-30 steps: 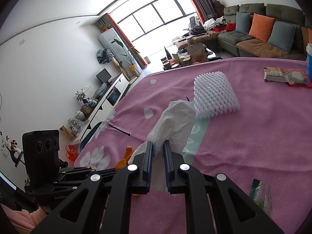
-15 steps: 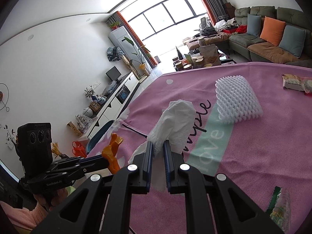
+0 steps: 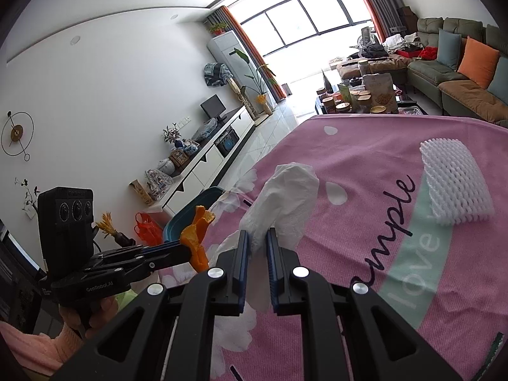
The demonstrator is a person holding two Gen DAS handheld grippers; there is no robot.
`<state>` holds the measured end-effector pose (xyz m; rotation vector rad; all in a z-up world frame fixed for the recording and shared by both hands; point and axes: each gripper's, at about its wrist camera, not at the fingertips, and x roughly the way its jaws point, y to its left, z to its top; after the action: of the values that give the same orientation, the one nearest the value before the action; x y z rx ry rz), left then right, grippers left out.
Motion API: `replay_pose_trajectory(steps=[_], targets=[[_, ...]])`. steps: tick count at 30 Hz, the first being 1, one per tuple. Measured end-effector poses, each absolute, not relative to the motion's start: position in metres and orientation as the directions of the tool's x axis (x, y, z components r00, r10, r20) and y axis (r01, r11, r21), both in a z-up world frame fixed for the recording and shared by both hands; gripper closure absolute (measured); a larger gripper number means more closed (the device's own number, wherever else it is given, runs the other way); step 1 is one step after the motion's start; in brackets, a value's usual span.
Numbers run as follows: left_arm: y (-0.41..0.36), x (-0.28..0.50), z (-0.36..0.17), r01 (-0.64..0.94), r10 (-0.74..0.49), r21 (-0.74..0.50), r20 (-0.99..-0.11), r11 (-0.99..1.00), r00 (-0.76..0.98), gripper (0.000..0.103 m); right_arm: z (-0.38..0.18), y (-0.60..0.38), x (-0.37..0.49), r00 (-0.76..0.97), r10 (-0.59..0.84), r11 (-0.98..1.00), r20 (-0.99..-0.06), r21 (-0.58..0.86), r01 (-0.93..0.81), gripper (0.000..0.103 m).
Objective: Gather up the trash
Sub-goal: 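Carry the orange peel and white tissue toward the teal bin, then lower the orange peel and white tissue over the teal bin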
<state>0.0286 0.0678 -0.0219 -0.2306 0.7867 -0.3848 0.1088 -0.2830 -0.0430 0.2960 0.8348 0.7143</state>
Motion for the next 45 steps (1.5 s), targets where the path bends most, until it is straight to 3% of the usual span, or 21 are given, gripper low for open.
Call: replay_pose_trajectory(steps=[45], targets=[[0.191,0.028,-0.010,-0.039,-0.155,-0.272,-0.653,0.961,0.742,0.094,-0.053,-0.145,0.158,0.247,0.755,0.605,-0.607,0.500,-0.619,0.093]])
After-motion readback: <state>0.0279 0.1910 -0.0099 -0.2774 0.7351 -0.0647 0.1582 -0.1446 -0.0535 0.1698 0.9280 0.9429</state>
